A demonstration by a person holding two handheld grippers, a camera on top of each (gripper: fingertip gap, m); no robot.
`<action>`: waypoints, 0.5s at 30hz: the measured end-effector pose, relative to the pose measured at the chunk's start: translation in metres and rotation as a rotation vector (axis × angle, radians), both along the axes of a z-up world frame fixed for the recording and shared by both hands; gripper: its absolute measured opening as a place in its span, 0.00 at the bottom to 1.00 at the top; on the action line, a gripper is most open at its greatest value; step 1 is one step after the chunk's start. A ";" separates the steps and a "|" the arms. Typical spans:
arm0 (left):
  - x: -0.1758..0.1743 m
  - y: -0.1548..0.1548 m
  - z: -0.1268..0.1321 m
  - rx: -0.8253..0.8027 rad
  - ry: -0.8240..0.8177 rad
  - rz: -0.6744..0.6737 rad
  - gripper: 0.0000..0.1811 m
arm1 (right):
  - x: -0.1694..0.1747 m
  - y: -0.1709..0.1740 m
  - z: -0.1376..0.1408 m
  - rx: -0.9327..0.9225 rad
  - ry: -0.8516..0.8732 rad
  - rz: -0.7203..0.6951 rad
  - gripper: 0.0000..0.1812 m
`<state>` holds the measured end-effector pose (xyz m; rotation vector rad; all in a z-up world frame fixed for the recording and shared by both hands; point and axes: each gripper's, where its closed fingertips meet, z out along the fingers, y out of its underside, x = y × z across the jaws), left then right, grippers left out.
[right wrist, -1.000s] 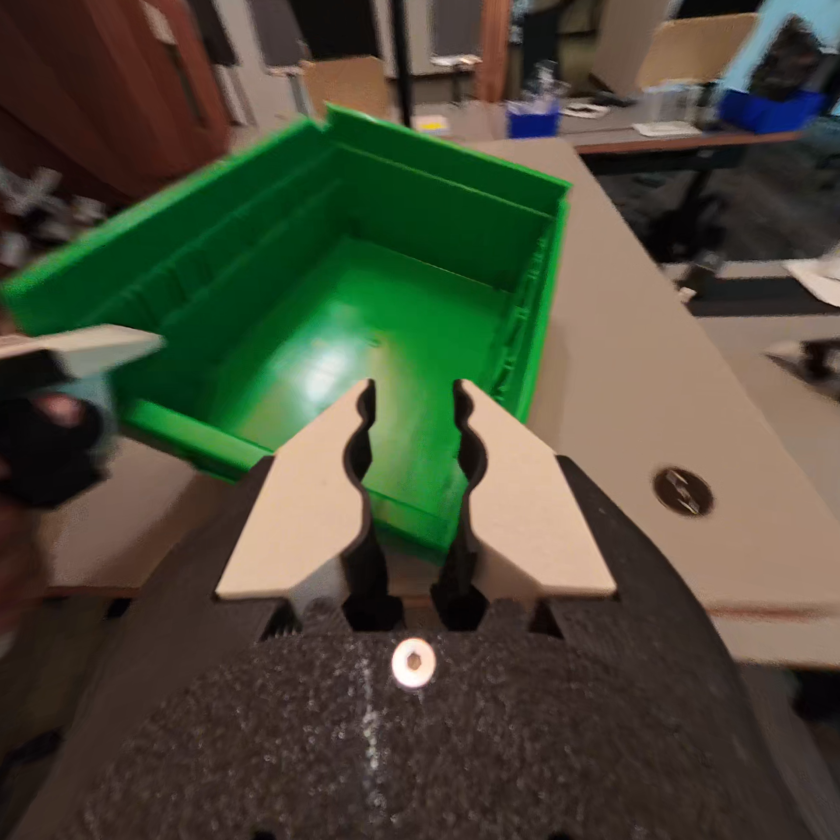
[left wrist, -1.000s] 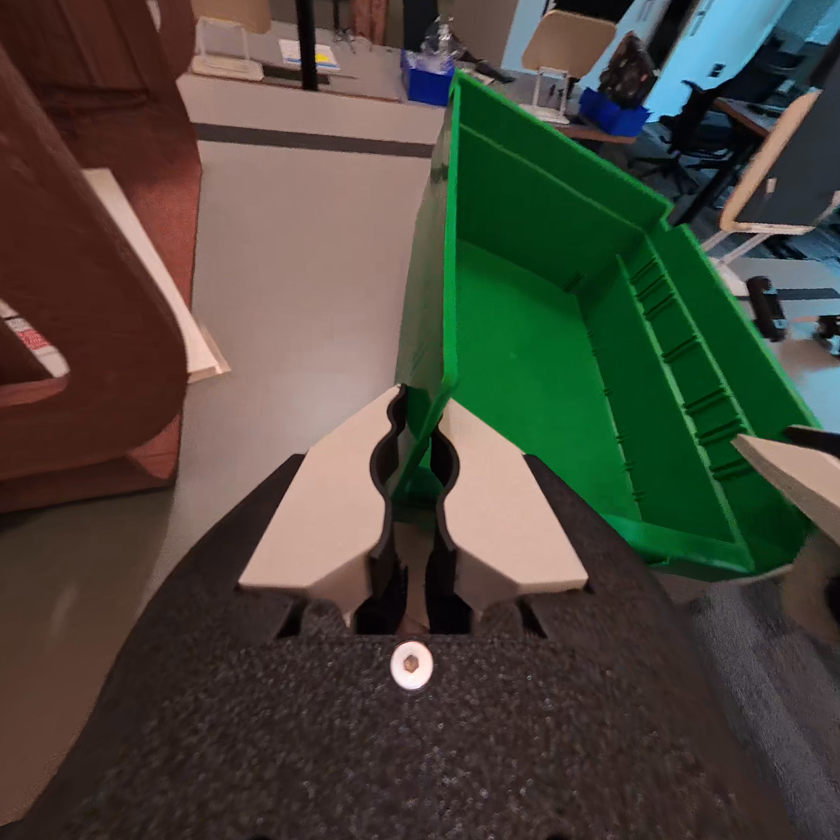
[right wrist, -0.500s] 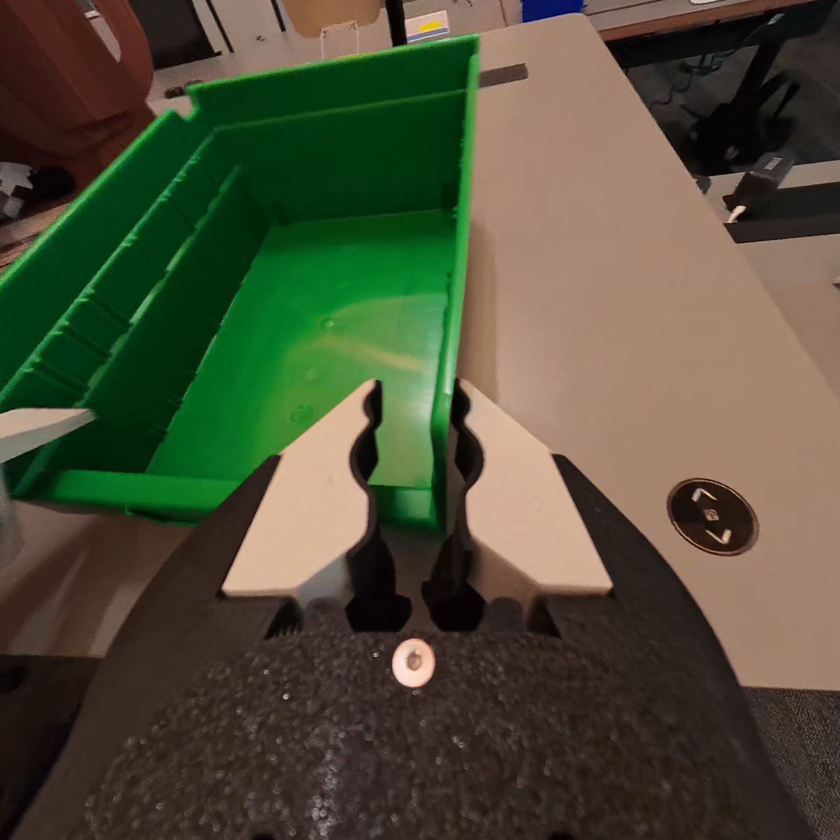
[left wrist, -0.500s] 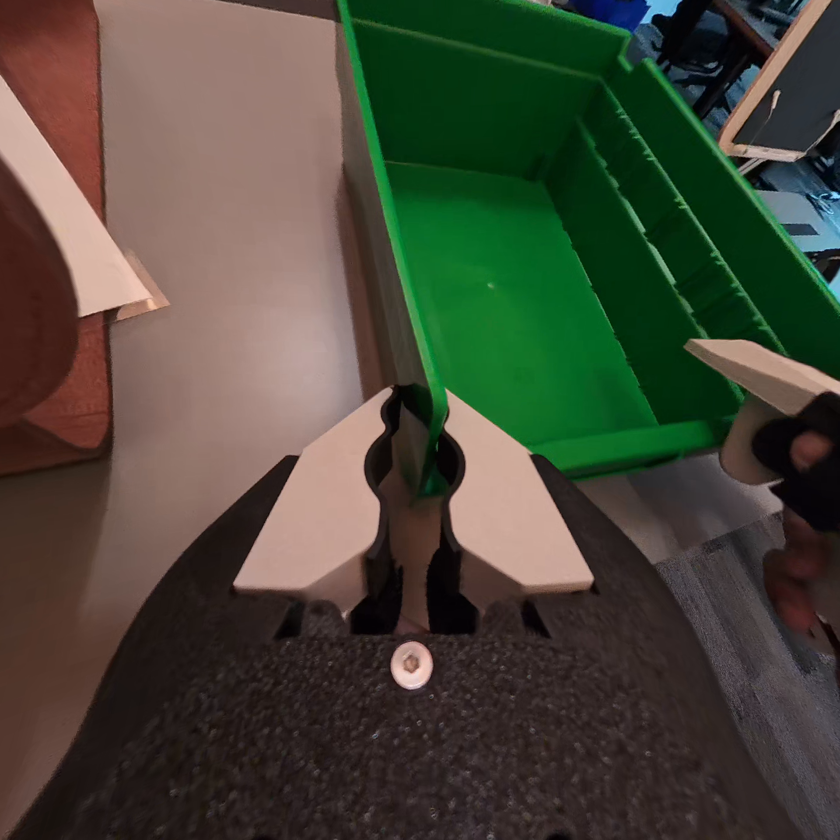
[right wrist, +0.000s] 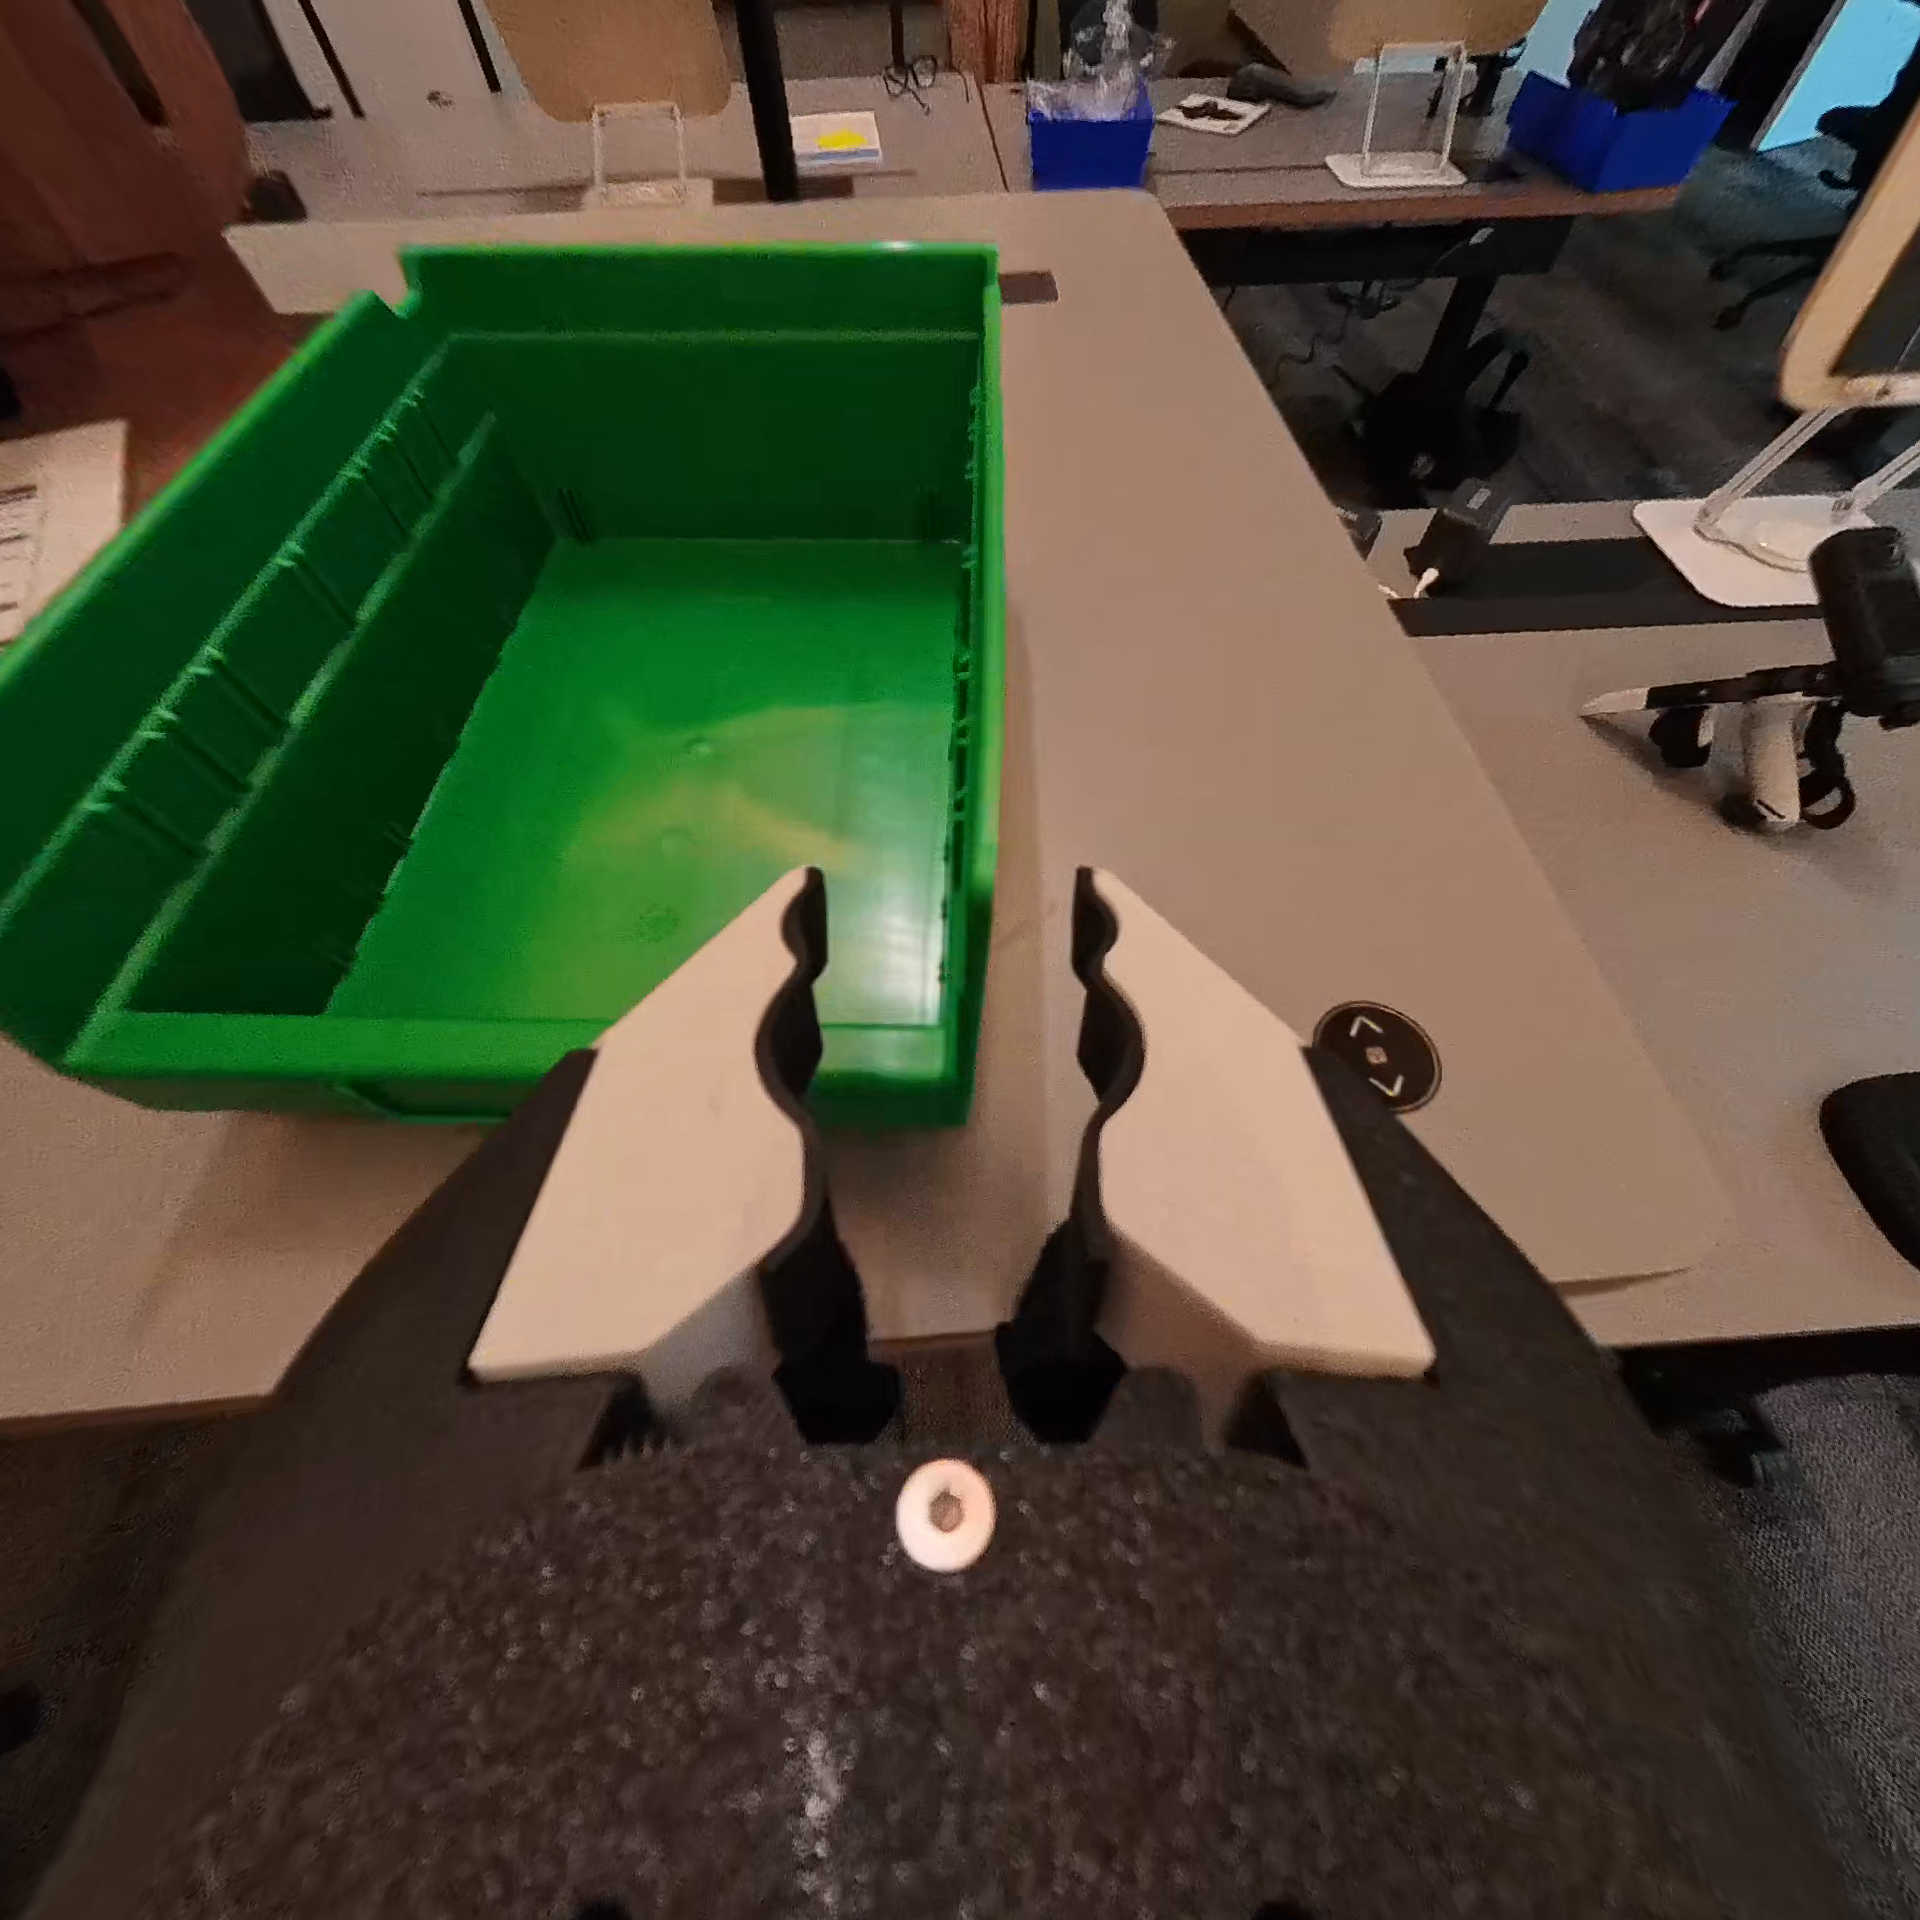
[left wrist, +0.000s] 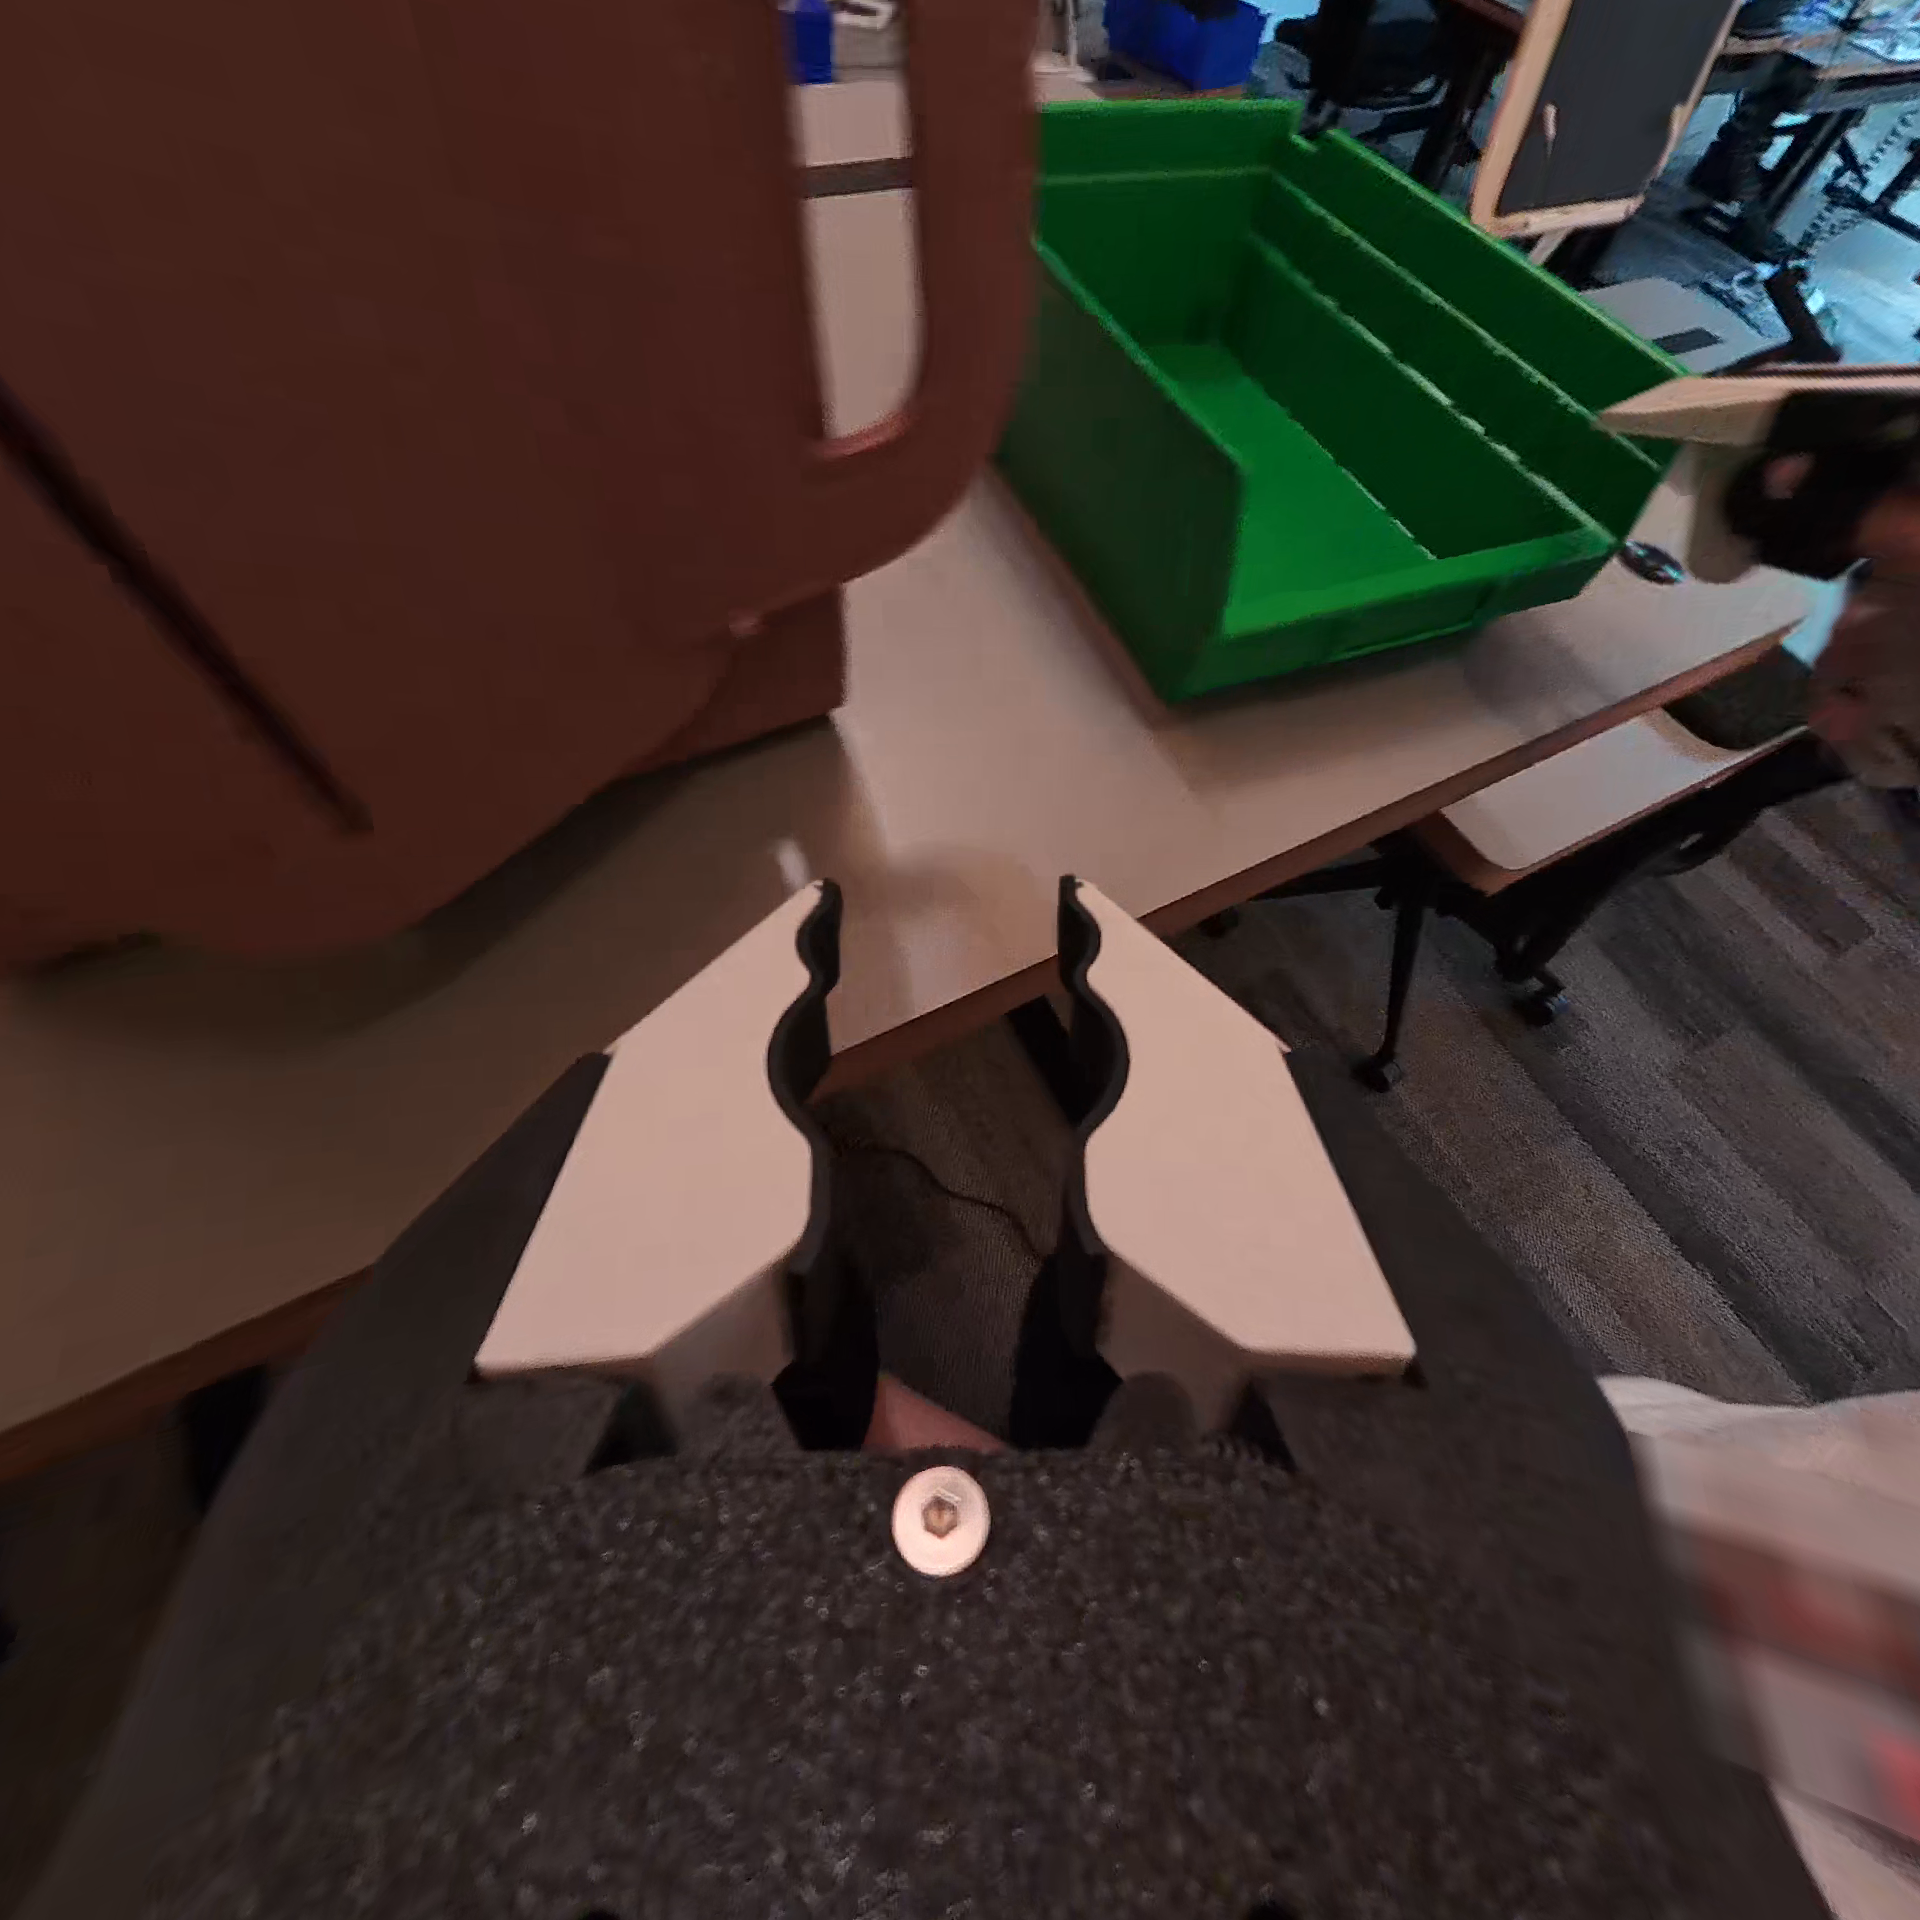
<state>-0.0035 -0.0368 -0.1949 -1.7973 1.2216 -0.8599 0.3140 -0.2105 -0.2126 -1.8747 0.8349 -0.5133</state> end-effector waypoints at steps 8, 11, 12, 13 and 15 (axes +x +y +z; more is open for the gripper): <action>-0.066 0.075 0.009 -0.157 -0.087 0.062 0.26 | -0.143 0.077 0.038 0.168 0.072 0.335 0.25; -0.080 0.094 0.020 -0.119 -0.110 0.114 0.26 | -0.200 0.121 0.044 0.186 0.064 0.510 0.23; -0.084 0.097 0.025 -0.119 -0.129 0.129 0.26 | -0.217 0.135 0.045 0.183 0.056 0.558 0.22; -0.089 0.100 0.028 -0.123 -0.147 0.146 0.26 | -0.232 0.147 0.044 0.174 0.058 0.603 0.21; -0.102 0.105 0.034 -0.127 -0.180 0.185 0.25 | -0.264 0.171 0.041 0.156 0.082 0.698 0.21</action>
